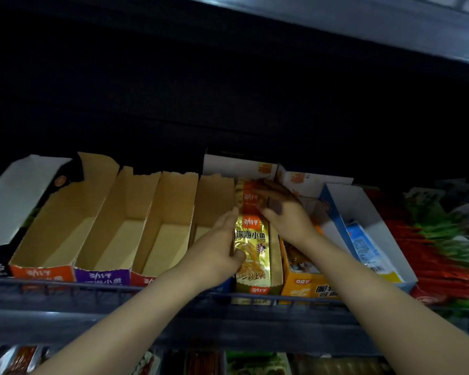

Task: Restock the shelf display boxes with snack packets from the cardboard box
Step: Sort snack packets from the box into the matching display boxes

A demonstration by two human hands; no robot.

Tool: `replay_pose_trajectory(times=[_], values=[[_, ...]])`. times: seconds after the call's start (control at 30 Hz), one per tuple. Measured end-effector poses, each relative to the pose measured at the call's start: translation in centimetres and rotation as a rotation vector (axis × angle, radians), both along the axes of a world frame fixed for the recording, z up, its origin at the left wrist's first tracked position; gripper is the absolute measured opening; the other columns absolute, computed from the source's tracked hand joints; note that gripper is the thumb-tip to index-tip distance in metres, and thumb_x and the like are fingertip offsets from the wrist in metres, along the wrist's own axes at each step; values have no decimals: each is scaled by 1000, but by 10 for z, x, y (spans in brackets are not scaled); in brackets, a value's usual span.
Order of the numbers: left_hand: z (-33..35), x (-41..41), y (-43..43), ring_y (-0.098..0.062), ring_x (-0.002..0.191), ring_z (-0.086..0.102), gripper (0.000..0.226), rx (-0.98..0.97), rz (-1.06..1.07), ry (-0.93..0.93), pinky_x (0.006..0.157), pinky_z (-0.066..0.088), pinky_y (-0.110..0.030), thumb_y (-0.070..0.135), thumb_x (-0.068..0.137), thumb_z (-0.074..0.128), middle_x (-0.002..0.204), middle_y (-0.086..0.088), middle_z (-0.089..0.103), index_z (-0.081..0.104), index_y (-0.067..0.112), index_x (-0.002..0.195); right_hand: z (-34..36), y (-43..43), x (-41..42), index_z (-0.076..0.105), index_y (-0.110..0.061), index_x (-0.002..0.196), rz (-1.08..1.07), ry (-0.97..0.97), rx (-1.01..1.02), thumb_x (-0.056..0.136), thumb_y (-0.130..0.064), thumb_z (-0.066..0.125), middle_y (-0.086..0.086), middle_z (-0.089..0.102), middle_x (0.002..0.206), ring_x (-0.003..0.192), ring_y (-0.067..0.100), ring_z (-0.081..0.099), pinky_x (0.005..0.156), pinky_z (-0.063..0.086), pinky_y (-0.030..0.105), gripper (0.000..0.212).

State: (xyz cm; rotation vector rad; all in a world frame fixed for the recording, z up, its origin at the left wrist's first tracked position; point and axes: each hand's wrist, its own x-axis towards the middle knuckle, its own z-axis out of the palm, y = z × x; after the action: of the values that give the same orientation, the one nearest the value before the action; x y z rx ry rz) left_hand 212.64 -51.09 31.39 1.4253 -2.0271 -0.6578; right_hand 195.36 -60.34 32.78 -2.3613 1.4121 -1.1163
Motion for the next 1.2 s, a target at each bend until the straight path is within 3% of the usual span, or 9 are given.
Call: replay_pose_trajectory(times=[0.13,0.27,0.43,0.63,0.8,0.93,1.03,1.13,1.2], values=[[-3,2,-1,-9,139,27,89,12,-5,29,112,29,-25,20,91,60,159,14,4,-4,32,151,8,17,-4,55,-21,130,59,-16,125,87,-31,68,-6,54,132,125,8,47,98,35,14,46],[-3,4,-1,-7,144,16,93,50,-1,41,107,18,-17,24,90,62,160,12,2,-7,34,151,25,30,-5,52,-23,131,80,289,161,74,-44,77,-14,38,129,121,0,33,99,29,16,65],[1,4,5,3,135,18,97,92,-23,56,98,20,-10,22,89,64,159,11,8,-10,32,151,27,25,7,52,-24,128,-27,498,362,52,-73,71,-3,60,122,114,17,55,98,46,39,93],[1,4,10,10,120,14,94,94,-36,64,94,17,-6,20,90,63,158,12,9,-8,32,151,30,26,14,48,-10,124,-113,593,436,71,-49,78,4,50,121,111,21,50,89,45,31,73],[0,4,9,8,123,21,94,84,-35,67,95,21,-7,21,90,64,158,9,13,-7,32,151,34,31,12,47,-14,130,-93,609,404,70,-44,80,4,52,129,117,21,49,97,43,34,75],[0,4,10,-3,137,25,94,94,-24,96,100,24,-12,20,90,64,159,8,12,-7,34,150,31,34,9,43,-20,139,-106,549,277,72,-41,80,1,52,136,124,20,48,103,41,35,79],[0,3,11,-7,135,32,93,95,-21,94,97,28,-12,15,90,61,158,9,12,-7,34,151,30,32,10,31,-21,147,-163,474,97,80,-37,74,4,34,151,139,23,31,110,29,32,81],[-1,3,10,-7,137,30,94,89,-25,101,98,28,-12,15,90,61,159,9,11,-8,34,151,30,27,11,33,-18,145,-99,477,201,84,-36,70,8,39,148,134,23,38,108,34,31,74],[-2,4,9,-8,138,29,94,88,-28,104,100,28,-15,16,90,61,159,8,11,-8,34,151,28,24,10,20,-22,150,-47,467,247,85,-37,68,10,27,154,139,22,31,112,31,32,82]])
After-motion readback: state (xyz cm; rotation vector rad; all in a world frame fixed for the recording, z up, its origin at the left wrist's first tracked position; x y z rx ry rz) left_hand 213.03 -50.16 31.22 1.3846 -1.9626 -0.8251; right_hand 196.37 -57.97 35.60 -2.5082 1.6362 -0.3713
